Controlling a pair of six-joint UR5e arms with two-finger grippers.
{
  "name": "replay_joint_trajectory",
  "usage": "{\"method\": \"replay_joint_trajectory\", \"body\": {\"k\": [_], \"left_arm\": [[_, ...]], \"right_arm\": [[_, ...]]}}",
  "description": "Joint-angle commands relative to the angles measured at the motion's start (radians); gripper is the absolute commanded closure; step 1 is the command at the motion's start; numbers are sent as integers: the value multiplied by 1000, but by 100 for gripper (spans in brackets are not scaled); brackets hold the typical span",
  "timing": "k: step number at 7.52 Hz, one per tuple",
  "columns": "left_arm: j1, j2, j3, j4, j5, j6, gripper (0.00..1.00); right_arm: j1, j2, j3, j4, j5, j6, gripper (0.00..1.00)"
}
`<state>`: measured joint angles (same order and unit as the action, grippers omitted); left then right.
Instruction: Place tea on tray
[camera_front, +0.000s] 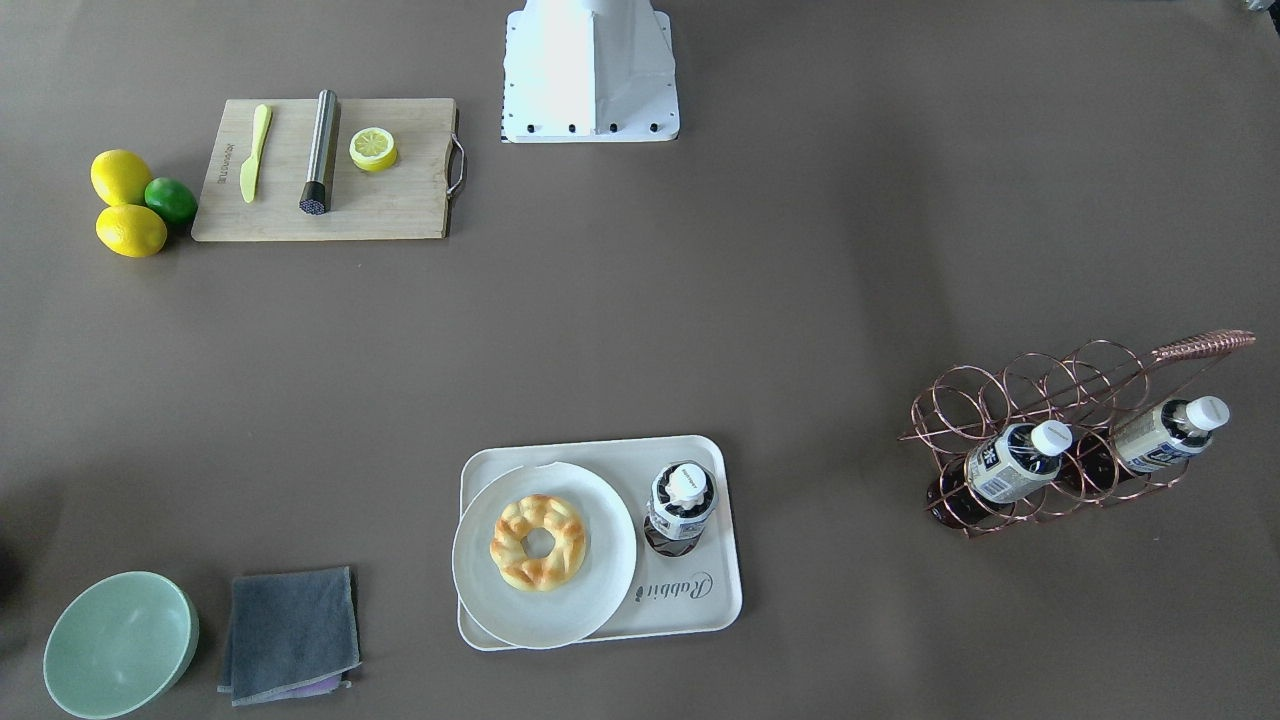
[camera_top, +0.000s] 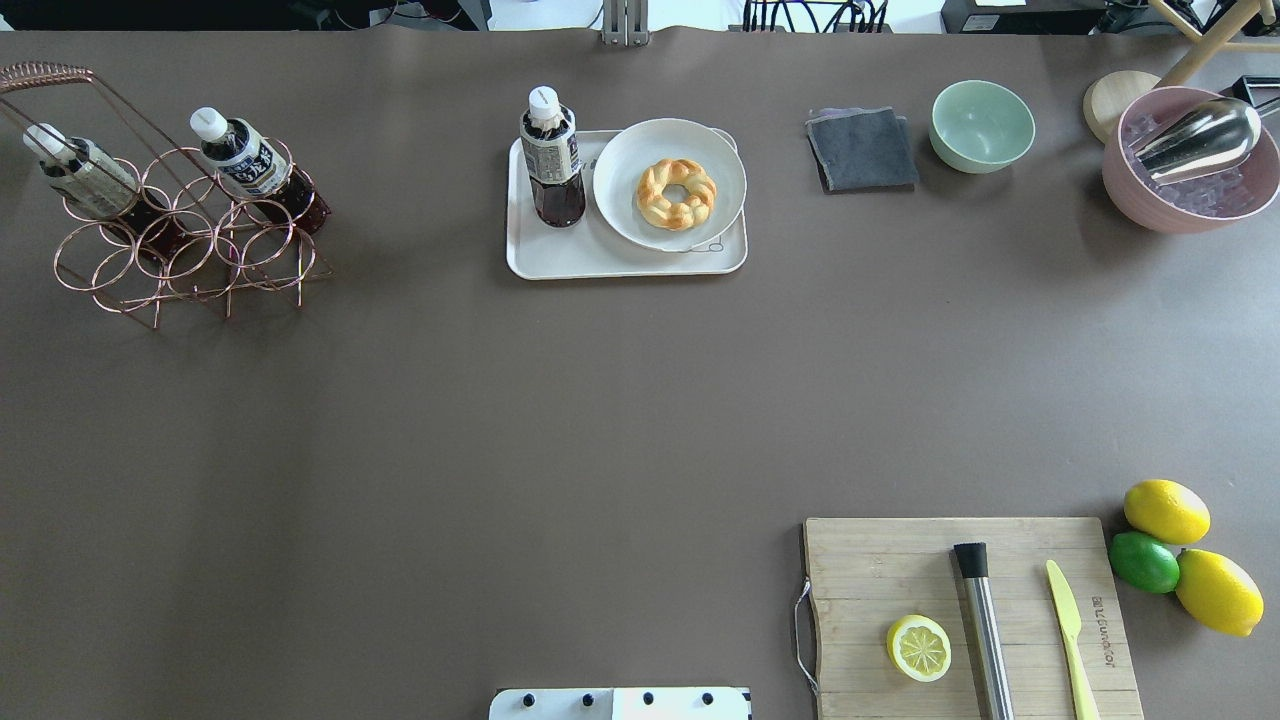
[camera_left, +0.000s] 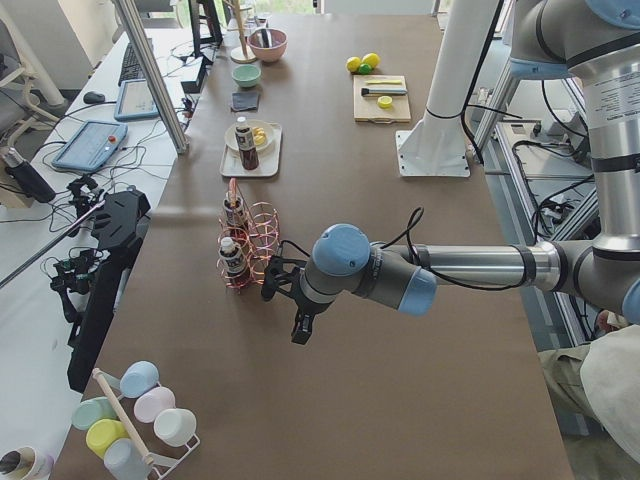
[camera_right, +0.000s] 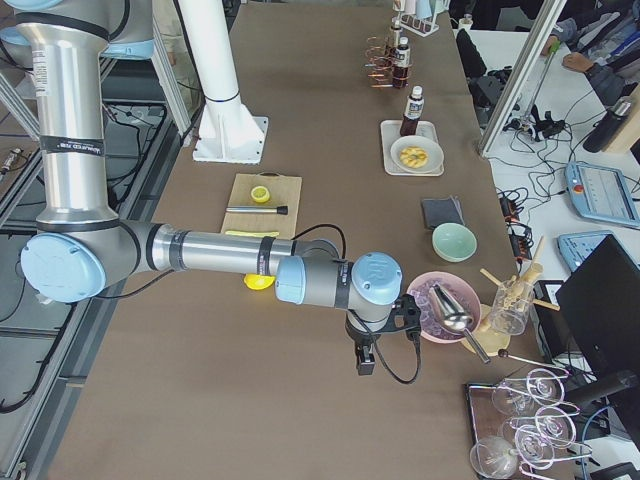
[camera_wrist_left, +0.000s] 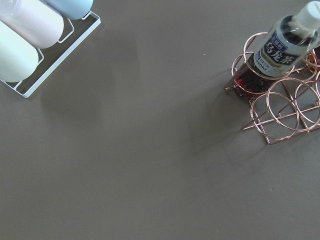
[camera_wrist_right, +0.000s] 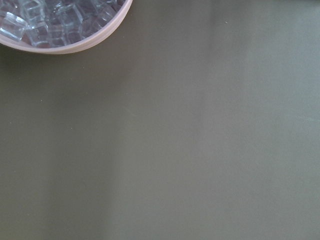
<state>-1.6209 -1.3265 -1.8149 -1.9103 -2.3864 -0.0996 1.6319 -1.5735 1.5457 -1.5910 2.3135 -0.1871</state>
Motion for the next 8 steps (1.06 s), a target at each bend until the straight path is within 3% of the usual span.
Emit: {"method": "replay_joint_trajectory", "body": {"k": [1,8], "left_arm": [[26,-19,16,39,78,6,3],[16,-16,3,27,78,6,3]], "right_arm": [[23,-2,10,2,4,-8,0],[-35,21,17,2,9,0,0]]}}
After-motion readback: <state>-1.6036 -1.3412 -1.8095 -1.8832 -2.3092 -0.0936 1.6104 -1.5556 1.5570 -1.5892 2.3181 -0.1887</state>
